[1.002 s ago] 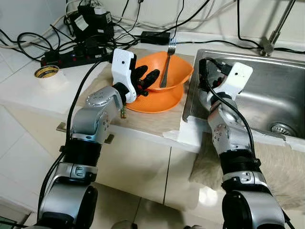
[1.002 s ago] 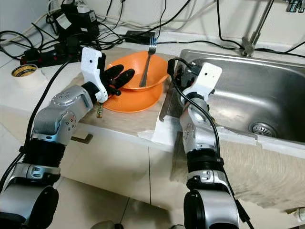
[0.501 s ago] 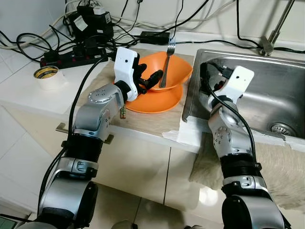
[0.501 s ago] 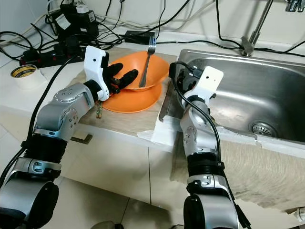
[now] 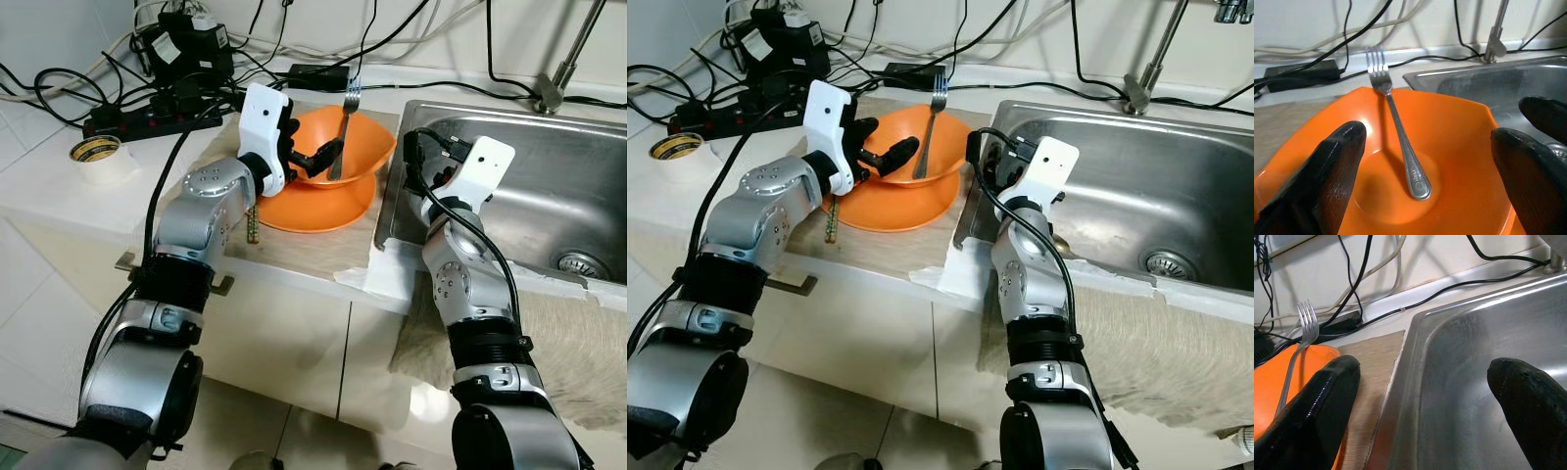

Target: Kitchen organization

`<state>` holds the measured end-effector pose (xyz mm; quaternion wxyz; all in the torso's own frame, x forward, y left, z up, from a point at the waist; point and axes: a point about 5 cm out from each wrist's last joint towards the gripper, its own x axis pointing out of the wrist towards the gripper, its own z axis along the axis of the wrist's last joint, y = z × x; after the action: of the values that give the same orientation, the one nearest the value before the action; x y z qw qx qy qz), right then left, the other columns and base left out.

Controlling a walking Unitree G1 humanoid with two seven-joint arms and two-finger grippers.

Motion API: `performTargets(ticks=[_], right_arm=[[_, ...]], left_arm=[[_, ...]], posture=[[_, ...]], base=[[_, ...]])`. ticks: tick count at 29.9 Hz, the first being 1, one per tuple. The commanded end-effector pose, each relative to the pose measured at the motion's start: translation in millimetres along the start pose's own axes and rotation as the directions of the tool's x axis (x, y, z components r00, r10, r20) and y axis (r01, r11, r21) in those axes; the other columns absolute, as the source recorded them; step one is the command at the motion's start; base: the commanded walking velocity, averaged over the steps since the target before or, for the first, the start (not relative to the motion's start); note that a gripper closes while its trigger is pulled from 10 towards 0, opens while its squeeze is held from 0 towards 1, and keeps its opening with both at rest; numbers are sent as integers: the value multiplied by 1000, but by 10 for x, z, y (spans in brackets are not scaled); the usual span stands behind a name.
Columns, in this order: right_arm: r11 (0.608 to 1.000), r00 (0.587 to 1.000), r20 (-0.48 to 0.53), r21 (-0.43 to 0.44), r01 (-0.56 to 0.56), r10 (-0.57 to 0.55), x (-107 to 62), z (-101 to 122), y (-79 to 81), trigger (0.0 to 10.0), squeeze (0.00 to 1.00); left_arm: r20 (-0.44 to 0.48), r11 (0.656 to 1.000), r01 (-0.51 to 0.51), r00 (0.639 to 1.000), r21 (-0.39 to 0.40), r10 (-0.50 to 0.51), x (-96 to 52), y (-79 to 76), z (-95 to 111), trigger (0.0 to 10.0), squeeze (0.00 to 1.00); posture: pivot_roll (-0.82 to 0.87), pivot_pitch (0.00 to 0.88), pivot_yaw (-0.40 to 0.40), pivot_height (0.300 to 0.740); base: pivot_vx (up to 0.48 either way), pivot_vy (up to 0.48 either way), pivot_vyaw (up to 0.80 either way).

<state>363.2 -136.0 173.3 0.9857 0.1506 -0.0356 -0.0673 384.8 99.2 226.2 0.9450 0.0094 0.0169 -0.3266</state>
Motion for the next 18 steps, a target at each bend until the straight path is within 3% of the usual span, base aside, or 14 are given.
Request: performTargets(ticks=[1, 13, 18], right_arm=[[1000, 1000, 11, -11, -17, 17, -13, 40, 38, 10000, 0], [999, 999, 18, -19, -31, 32, -56, 45, 63, 10000, 0], [999, 999, 16, -21, -32, 32, -70, 39, 60, 10000, 0]], left_arm=[[-9, 999, 4, 1000, 34, -3, 40, 11, 49, 10000, 0], [-55, 998, -27, 998, 50, 30, 201, 112, 151, 10000, 0], [-52, 998, -48, 997, 41, 50, 199, 163, 154, 10000, 0]], posture=[[2, 0, 76, 740], [-21, 0, 95, 740], [-26, 0, 99, 740]], base=[[0, 0, 0], [0, 0, 0], [0, 0, 0]])
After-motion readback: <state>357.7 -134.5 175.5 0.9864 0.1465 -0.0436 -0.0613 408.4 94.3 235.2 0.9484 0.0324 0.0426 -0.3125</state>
